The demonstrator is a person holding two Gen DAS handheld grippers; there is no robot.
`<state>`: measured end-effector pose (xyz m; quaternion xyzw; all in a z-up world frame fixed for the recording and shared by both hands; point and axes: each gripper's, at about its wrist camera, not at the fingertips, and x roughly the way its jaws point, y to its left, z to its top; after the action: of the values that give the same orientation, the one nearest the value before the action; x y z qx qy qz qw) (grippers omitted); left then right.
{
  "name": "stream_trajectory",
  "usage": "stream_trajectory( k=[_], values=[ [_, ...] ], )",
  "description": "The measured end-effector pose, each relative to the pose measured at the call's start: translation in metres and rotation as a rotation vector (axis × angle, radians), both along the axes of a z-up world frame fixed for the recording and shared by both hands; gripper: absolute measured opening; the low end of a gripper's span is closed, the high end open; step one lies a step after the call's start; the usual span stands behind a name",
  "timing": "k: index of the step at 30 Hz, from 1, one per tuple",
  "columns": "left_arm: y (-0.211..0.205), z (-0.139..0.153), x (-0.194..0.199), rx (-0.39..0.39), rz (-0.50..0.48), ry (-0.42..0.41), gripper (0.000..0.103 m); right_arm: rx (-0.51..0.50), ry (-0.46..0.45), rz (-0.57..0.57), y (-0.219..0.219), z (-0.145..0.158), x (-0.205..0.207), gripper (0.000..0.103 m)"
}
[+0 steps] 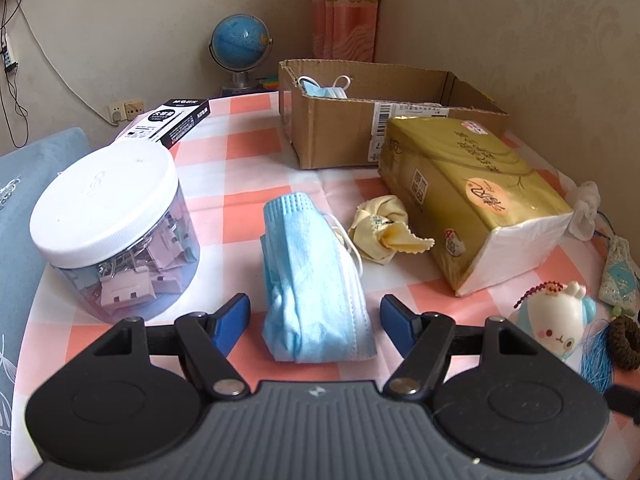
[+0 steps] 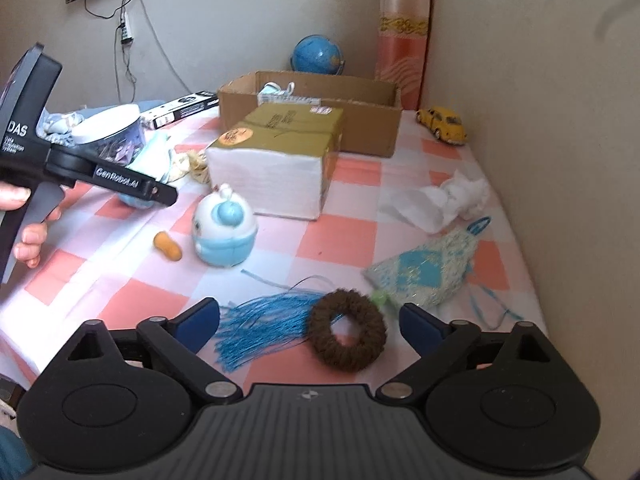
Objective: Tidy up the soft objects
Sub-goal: 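Grasp the second blue mask with the left tool while the right tool grasps the brown hair tie, then carry the brown hair tie with the right tool and drop it into the box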
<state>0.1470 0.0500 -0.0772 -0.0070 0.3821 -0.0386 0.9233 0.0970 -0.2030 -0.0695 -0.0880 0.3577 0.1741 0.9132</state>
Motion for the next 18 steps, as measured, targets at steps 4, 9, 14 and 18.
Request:
stream_trajectory(
  k=[4, 9, 14, 18],
  values=[
    [0.0, 0.001, 0.001, 0.004, 0.0, -0.004, 0.071, -0.006, 0.011, -0.042, -0.009, 0.001, 0.006, 0.083],
    [0.001, 0.002, 0.003, 0.011, 0.005, -0.012, 0.071, -0.014, 0.032, -0.063, -0.013, -0.004, 0.004, 0.062],
    [0.001, 0.004, 0.003, 0.016, 0.004, -0.015, 0.062, -0.008, 0.036, -0.053, -0.01, -0.003, 0.002, 0.047],
    [0.002, 0.005, 0.002, 0.016, -0.001, -0.014, 0.047, -0.013, 0.033, -0.051, -0.009, -0.001, 0.0, 0.045]
  ],
)
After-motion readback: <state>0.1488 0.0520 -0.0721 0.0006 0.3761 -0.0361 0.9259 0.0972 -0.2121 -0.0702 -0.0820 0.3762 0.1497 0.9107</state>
